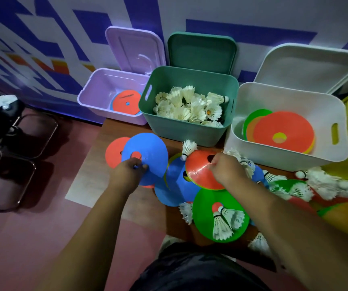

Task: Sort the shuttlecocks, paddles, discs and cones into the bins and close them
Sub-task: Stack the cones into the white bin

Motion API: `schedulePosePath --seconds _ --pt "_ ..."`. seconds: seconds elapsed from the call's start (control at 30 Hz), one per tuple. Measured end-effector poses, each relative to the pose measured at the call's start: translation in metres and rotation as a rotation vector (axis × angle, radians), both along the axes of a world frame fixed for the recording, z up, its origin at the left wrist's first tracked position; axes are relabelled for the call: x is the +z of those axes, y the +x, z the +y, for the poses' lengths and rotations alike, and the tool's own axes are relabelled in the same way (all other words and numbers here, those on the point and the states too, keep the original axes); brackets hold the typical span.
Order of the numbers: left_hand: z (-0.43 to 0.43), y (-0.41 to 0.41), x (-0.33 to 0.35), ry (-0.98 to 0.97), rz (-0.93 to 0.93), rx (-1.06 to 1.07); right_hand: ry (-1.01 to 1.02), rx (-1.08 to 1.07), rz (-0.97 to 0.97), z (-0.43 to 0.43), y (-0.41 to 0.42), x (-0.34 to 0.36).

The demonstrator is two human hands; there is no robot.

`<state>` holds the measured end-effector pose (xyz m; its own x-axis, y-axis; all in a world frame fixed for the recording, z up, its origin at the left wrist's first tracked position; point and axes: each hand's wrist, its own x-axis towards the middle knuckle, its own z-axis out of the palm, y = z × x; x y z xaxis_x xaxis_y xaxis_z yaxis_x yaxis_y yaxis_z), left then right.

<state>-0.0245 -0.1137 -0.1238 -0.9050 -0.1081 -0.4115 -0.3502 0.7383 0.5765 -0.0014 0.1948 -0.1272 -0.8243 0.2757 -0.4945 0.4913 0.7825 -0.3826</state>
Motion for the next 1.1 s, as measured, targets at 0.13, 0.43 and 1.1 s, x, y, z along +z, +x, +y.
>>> schedulePosePath --seconds 0.13,0.43,1.1 --pt "0.009 0.007 0.010 -0.006 0.018 0.026 -0.139 -0.013 0.071 0.006 0.002 0.006" --pt "0.048 0.020 0.061 0.134 0.044 0.073 -0.526 -0.101 0.043 0.011 0.009 0.066" --pt "0.212 0.005 0.160 0.450 0.094 -0.285 -0.513 -0.269 0.292 0.134 0.081 0.142"
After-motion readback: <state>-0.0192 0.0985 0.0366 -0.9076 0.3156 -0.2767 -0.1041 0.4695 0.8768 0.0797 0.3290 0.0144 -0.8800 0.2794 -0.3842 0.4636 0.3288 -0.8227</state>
